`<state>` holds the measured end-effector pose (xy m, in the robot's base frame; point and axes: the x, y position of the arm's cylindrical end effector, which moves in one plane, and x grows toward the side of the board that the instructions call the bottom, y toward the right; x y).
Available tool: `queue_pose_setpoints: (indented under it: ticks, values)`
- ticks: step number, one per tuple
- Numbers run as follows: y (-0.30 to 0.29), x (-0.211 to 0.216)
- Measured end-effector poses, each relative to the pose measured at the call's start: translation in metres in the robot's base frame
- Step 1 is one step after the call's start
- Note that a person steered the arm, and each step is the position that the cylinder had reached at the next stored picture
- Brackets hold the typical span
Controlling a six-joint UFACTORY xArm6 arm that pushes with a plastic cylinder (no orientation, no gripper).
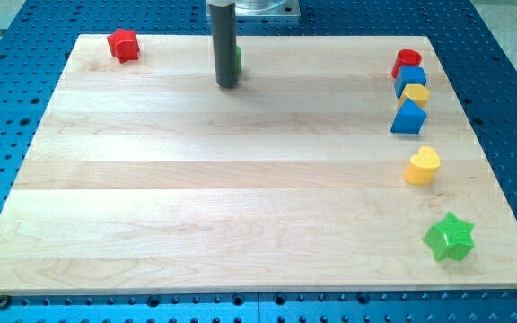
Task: Push the yellow heart into the green circle
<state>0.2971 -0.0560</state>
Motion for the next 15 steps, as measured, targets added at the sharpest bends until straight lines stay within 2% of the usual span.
queue_pose_setpoints:
  ticks: [1, 2, 3, 4, 5, 6, 7, 8, 9, 10, 11, 12, 13, 14, 15]
  values:
    - [0.043, -0.019]
    - [0.085, 0.011]
    - [0.133, 0.086]
    - [0.234, 0.127]
    - [0.332, 0.132]
    - [0.357, 0.149]
    - [0.214, 0.159]
    - [0.193, 0.158]
    - [0.287, 0.170]
    - [0.217, 0.232]
    - [0.148, 0.273]
    - [0.126, 0.316]
    - [0.121, 0.322]
    - [0.089, 0.291]
    - [0.051, 0.221]
